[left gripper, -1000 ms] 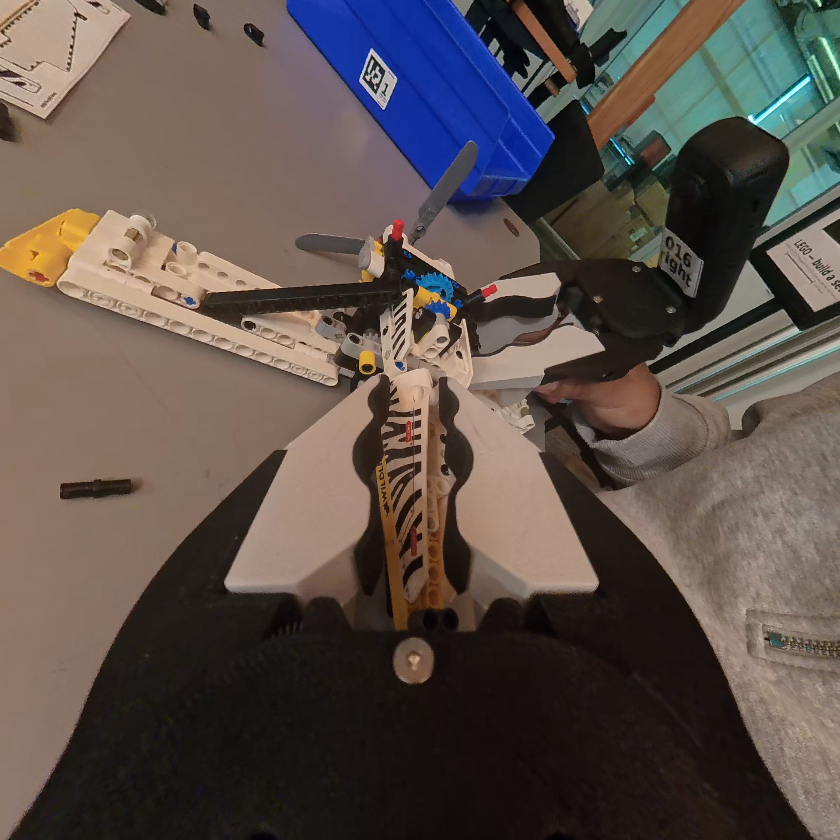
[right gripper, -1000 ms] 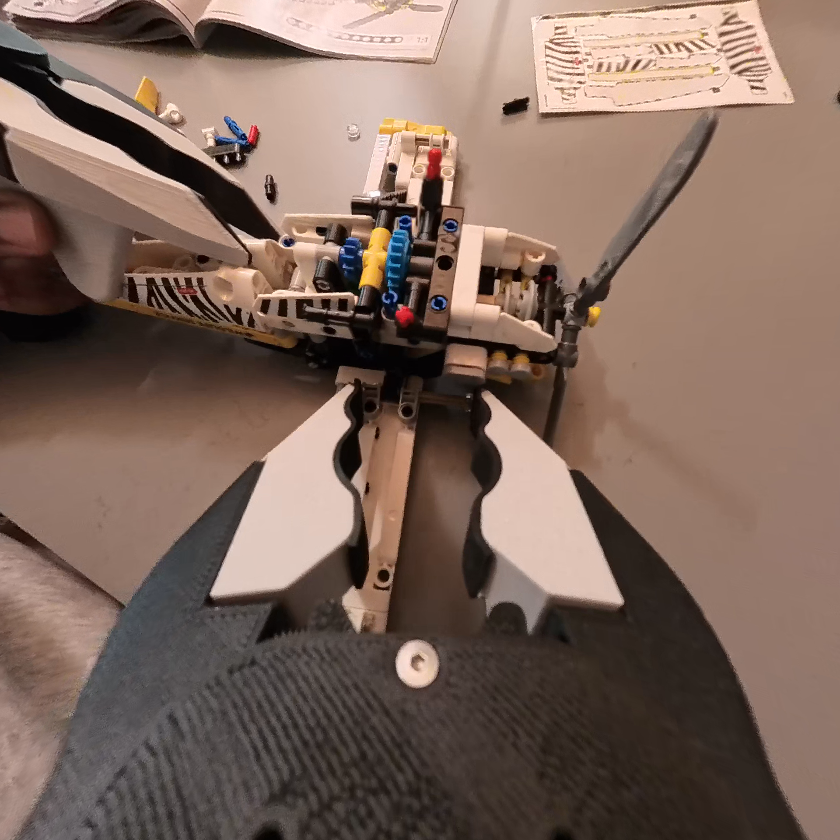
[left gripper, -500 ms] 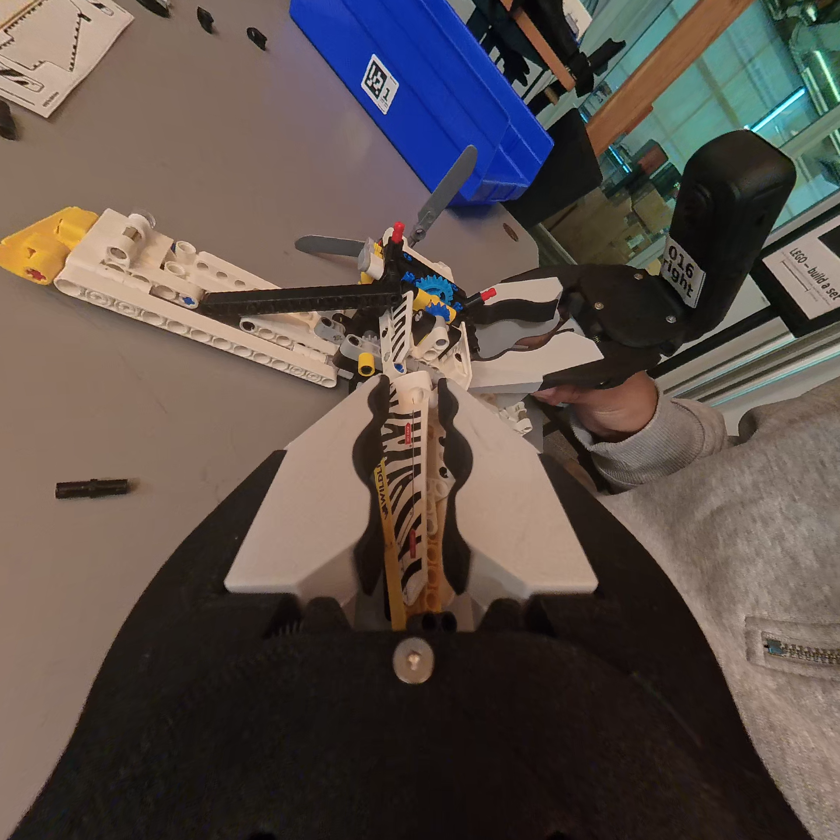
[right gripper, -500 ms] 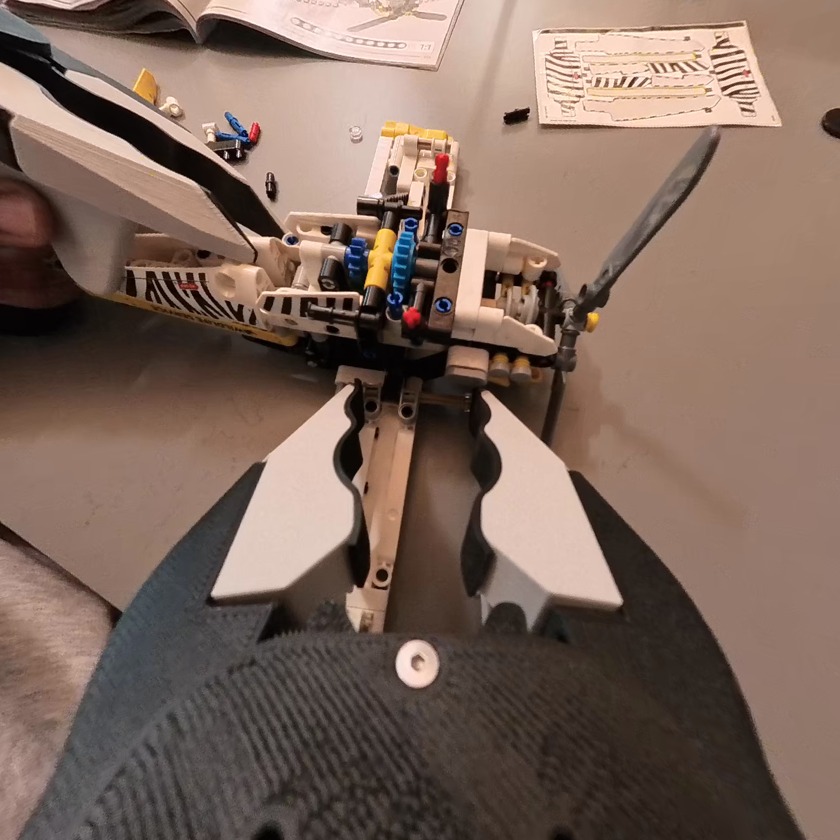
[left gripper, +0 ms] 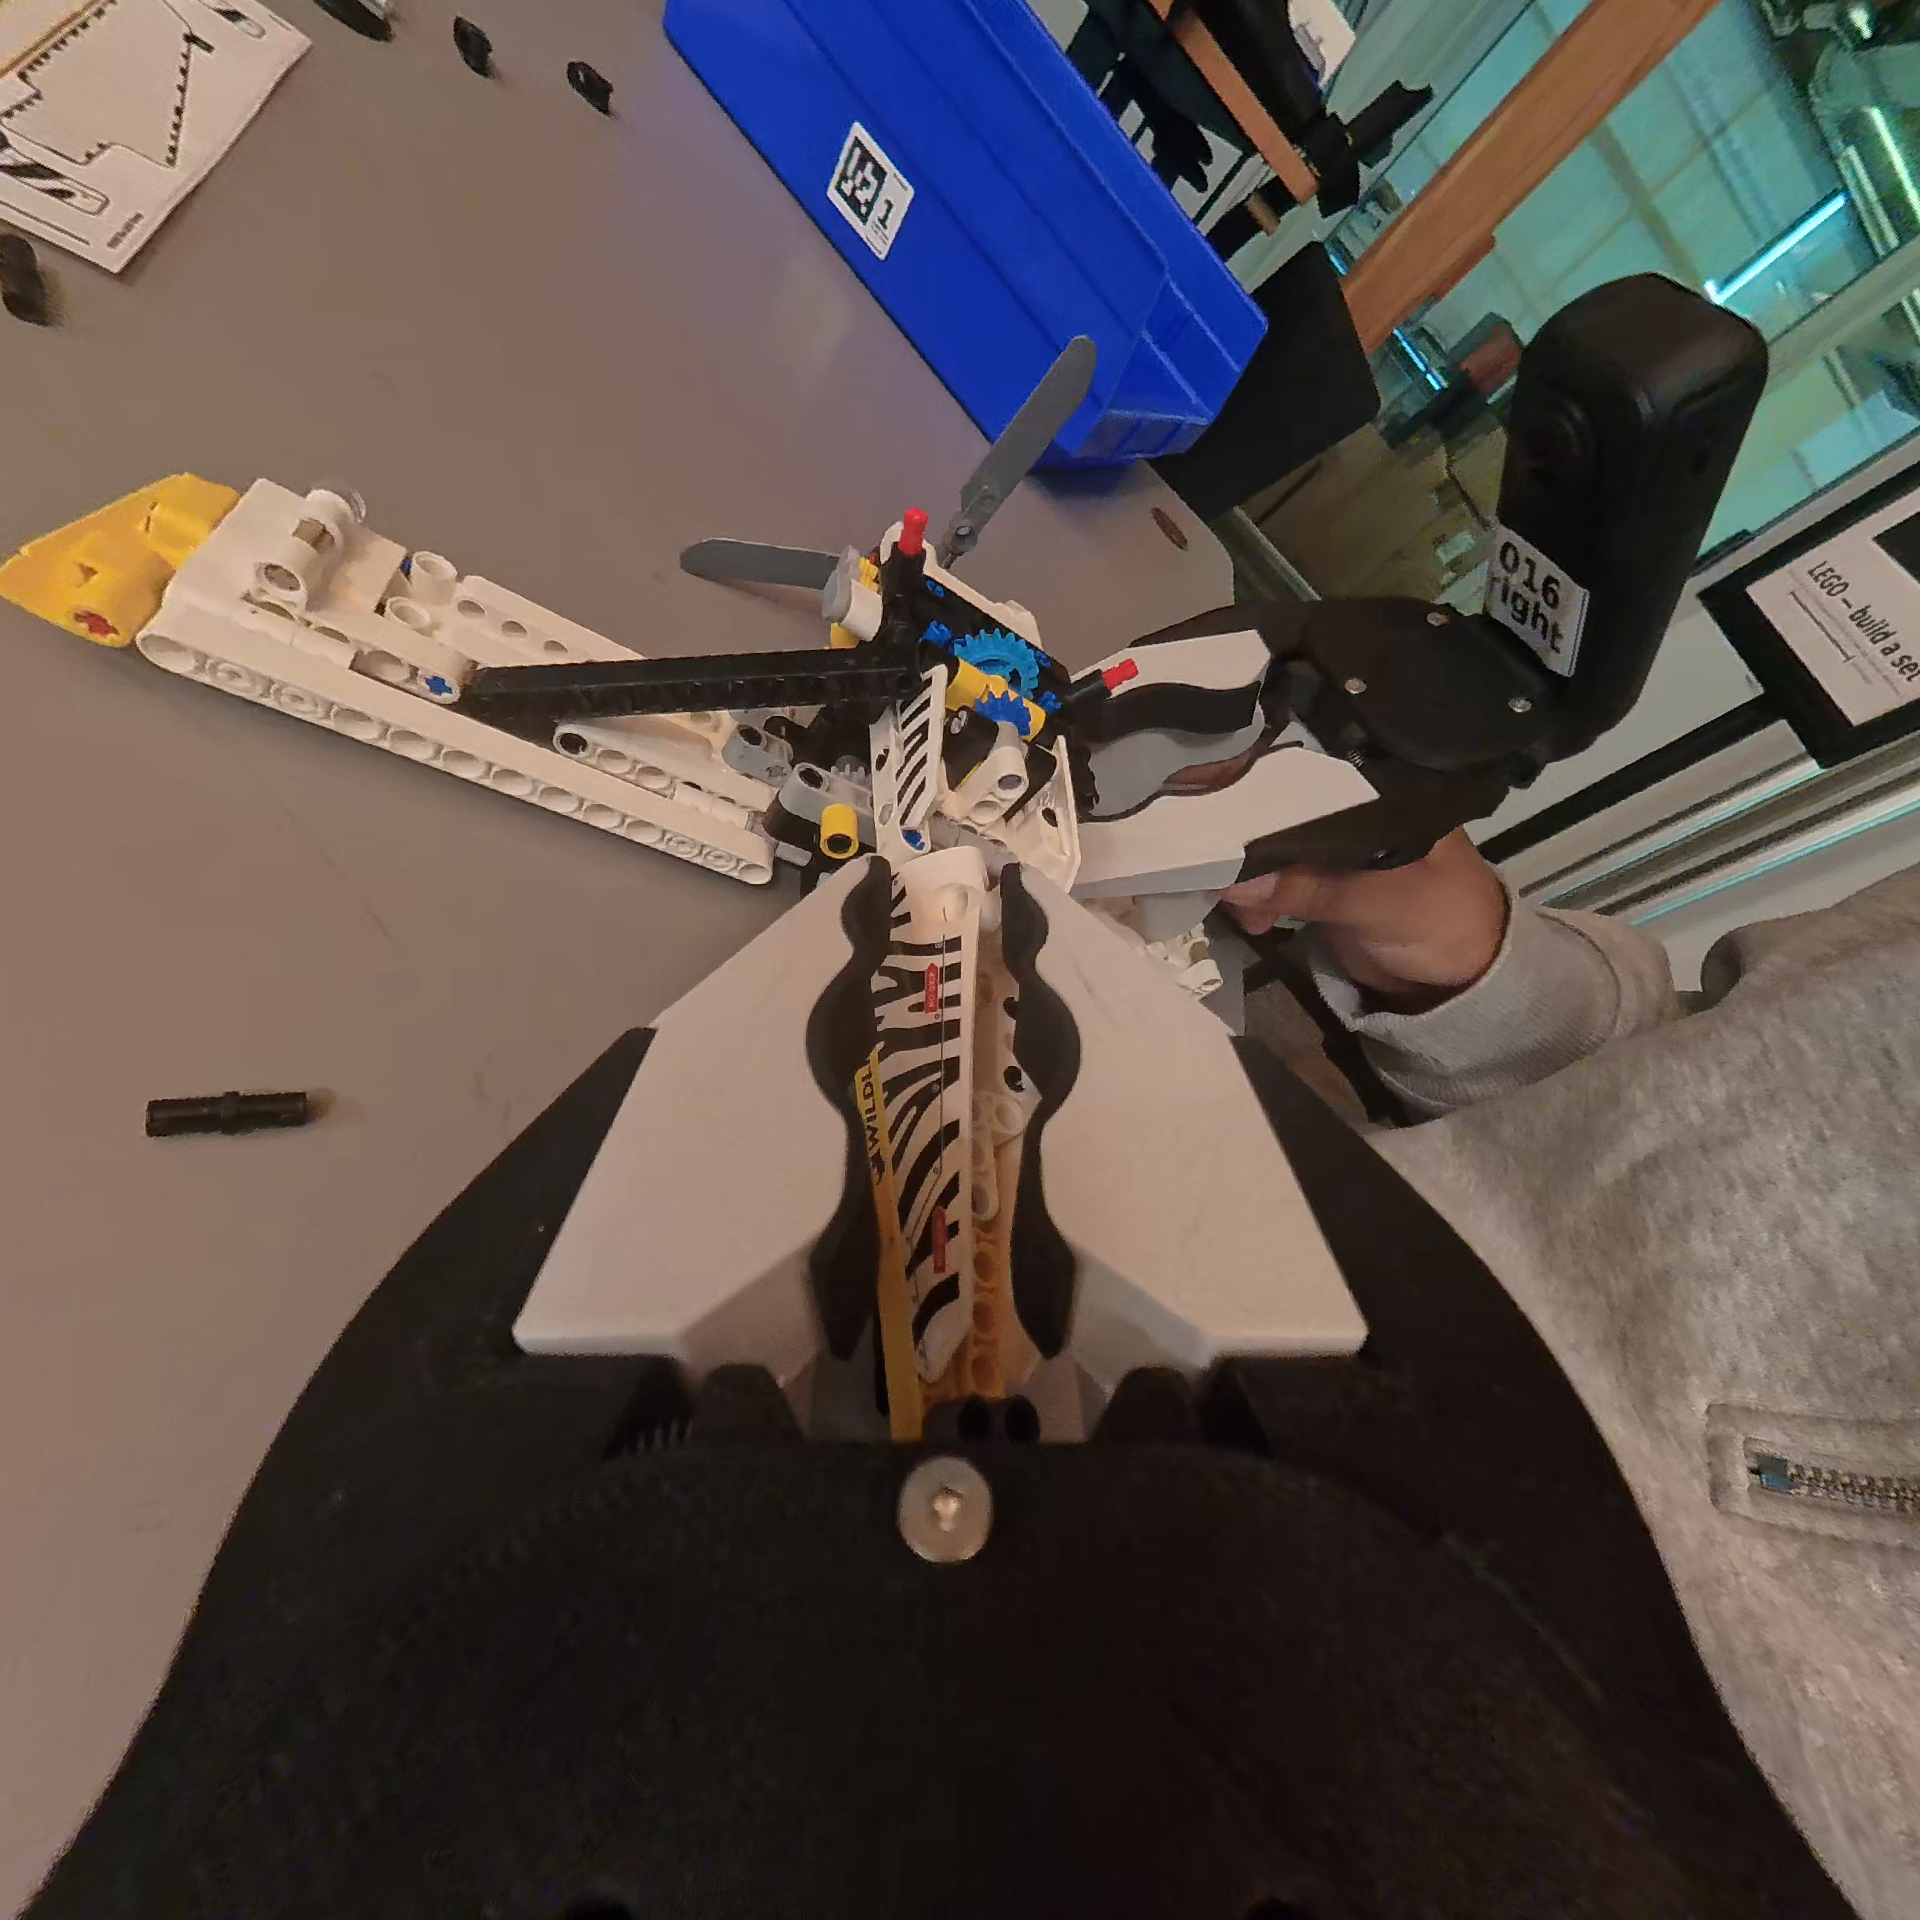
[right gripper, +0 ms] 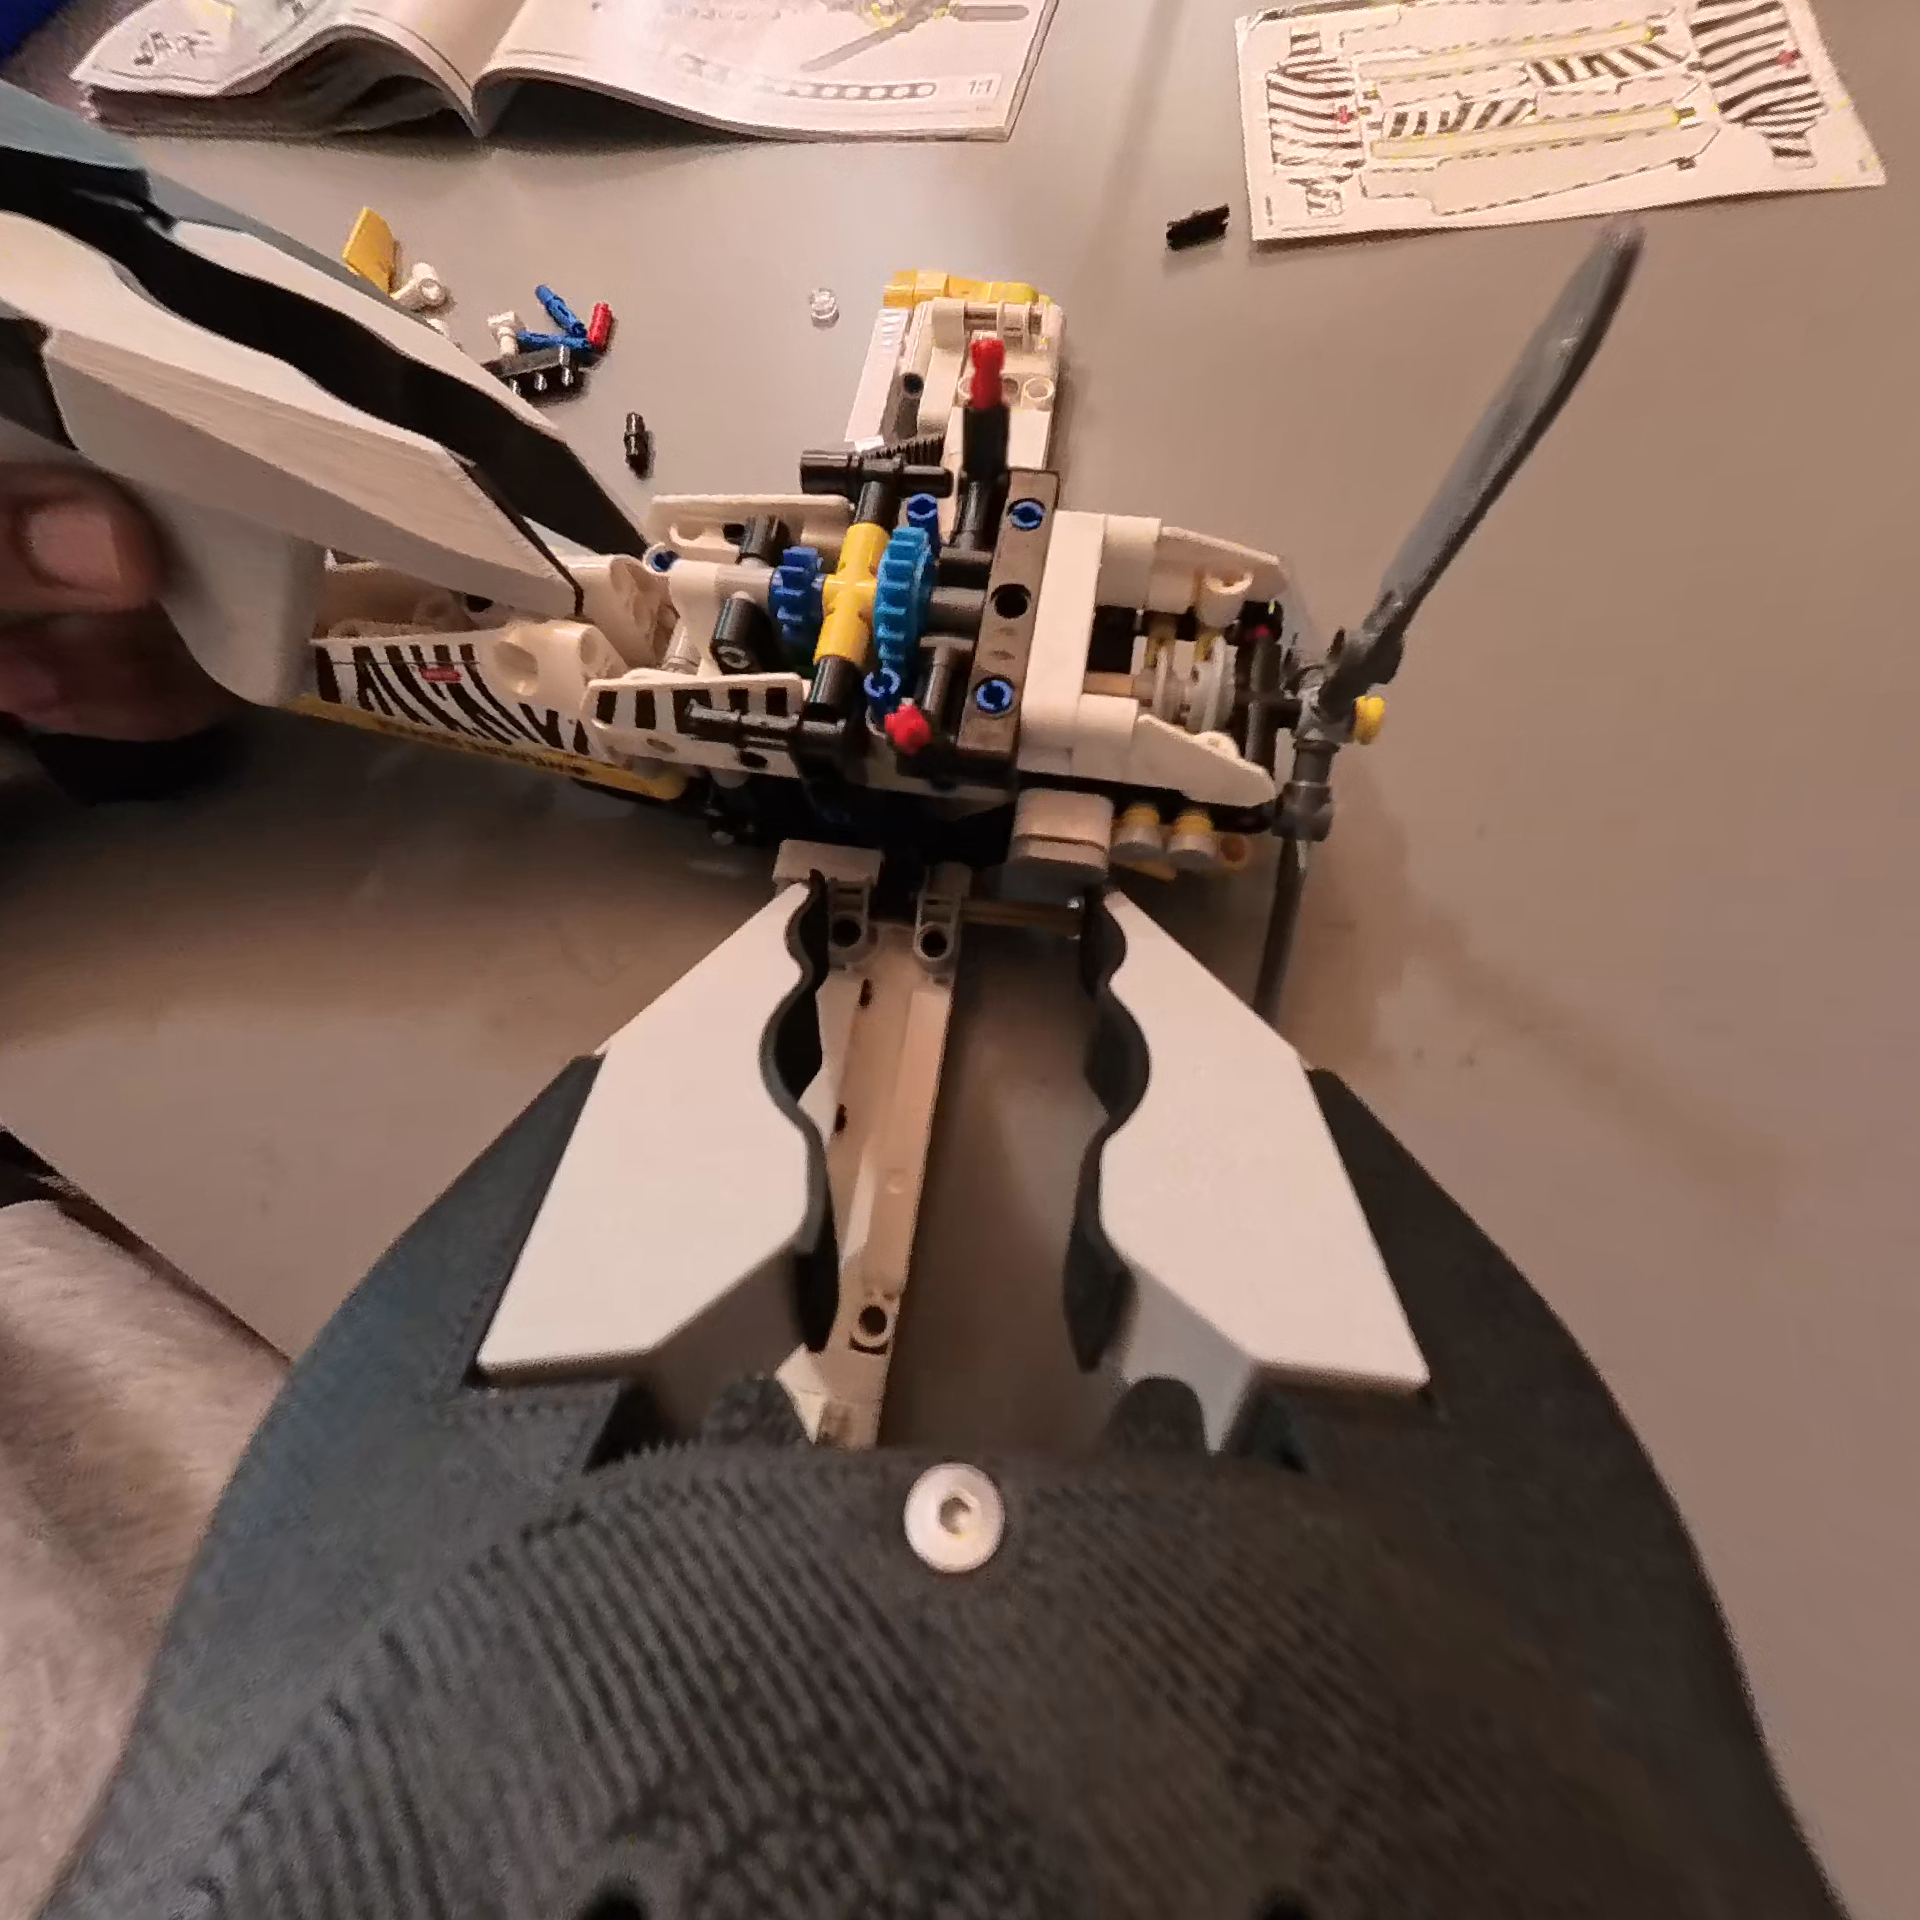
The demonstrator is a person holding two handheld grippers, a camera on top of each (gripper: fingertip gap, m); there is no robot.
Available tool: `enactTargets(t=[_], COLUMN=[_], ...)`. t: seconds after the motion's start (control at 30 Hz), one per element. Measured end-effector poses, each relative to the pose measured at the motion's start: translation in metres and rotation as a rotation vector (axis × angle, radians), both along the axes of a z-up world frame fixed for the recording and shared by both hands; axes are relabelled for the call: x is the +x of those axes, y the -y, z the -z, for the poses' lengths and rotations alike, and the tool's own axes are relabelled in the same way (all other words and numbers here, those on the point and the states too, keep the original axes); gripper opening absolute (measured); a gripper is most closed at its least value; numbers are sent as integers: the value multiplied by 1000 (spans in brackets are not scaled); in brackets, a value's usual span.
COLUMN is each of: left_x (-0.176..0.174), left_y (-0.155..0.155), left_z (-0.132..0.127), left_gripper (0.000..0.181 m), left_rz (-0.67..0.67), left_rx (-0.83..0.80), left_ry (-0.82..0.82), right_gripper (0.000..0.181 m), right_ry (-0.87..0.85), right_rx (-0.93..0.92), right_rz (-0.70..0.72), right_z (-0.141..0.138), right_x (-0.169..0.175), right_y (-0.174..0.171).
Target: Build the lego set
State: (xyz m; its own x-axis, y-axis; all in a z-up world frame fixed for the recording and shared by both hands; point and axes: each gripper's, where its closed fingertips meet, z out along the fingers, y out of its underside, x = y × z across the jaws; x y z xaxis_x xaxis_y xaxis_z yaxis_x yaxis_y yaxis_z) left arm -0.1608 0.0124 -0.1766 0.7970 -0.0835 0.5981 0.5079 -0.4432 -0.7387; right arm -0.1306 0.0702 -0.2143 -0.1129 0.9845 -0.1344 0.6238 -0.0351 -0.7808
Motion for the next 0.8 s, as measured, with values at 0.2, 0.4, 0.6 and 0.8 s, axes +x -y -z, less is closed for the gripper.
enactTargets(t=[0.2,0.4,0.6,0.8], left_x=[0,0,0,0], left_y=[0,0,0,0], left_z=[0,0,0,0], left_gripper=[21,21,21,21], left_rz=[-1,-1,0,2], left_rx=[0,1,3,5], left_ry=[-2,-2,2,2], right_gripper=[62,52,58,62], right_ry=[29,34,55,49], right_rx=[-51,-60,-8,83], right_rz=[10,-12,-45,-66], right_z=[4,4,5,7], right_x=[1,1,1,0], right_y=[-1,4,6,8])
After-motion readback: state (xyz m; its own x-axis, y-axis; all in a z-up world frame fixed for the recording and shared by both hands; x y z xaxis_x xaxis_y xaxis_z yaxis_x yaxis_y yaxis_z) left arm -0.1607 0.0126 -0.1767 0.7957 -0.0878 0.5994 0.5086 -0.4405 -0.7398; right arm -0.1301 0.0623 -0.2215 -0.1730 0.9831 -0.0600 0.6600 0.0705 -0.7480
